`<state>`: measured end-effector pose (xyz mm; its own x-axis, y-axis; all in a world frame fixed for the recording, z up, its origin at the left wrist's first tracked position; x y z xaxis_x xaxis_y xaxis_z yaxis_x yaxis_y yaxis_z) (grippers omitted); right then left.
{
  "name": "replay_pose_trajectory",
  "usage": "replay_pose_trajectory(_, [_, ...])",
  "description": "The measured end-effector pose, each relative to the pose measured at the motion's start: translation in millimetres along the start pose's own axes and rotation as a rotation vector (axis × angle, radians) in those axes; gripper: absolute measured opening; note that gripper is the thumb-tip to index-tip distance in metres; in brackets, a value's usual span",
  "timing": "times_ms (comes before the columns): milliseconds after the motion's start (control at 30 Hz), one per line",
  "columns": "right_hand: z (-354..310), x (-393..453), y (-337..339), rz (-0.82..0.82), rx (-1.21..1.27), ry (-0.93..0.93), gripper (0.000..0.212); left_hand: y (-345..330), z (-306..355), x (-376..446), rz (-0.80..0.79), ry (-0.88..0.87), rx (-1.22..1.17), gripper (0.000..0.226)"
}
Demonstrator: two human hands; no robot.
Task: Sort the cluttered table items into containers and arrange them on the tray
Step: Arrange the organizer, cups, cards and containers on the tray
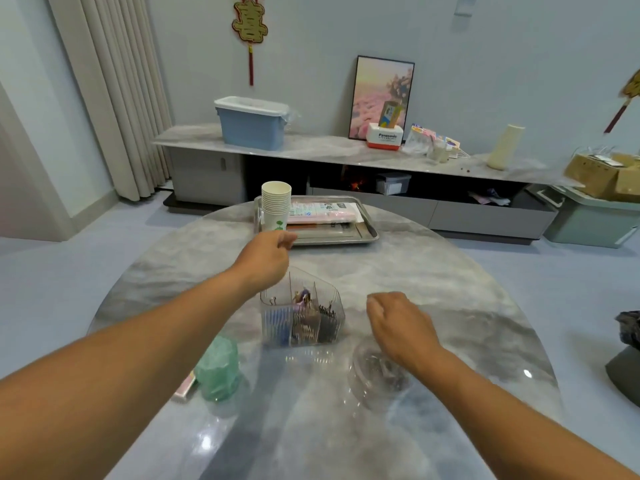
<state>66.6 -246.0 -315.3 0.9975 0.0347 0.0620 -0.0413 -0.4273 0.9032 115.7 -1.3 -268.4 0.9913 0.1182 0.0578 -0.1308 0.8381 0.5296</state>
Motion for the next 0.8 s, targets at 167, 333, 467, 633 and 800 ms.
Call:
replay_pose_trajectory(167, [-11,83,1,-0.033,0.000,0.039,0.042,2,-32,65,-0.089,0.068,0.131,0.051])
replay_pose_trajectory(333, [-20,167,-22,-0.082,-0.092,0.065,0.050,-15,-67,120,-0.215,0.020,0.366,0.050])
replay_pose_trajectory(467, [-24,213,-47,-0.095,-0.182,0.117,0.058,-30,-94,151,-0.295,-0.019,0.517,0.052])
replay_pose_trajectory(633, [-28,251,-79,-0.100,-0.440,0.213,0.051,-42,-115,168,-0.262,-0.147,0.672,0.060])
replay_pose_trajectory(800, [-31,245,-82,-0.098,-0.580,0.315,0.039,-37,-115,164,-0.245,-0.219,0.713,0.058])
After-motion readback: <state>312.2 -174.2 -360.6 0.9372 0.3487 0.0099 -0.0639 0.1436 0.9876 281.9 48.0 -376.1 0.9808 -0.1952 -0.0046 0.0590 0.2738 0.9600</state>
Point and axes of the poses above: each hand's wrist, its own x-axis towards the middle knuckle, its own y-axis out of the back of the hand, z = x × y, the point moved 10 cm from there along x, towards the middle knuckle, and after that the axes turned 4 degrees about z, right-handed, at the moved point
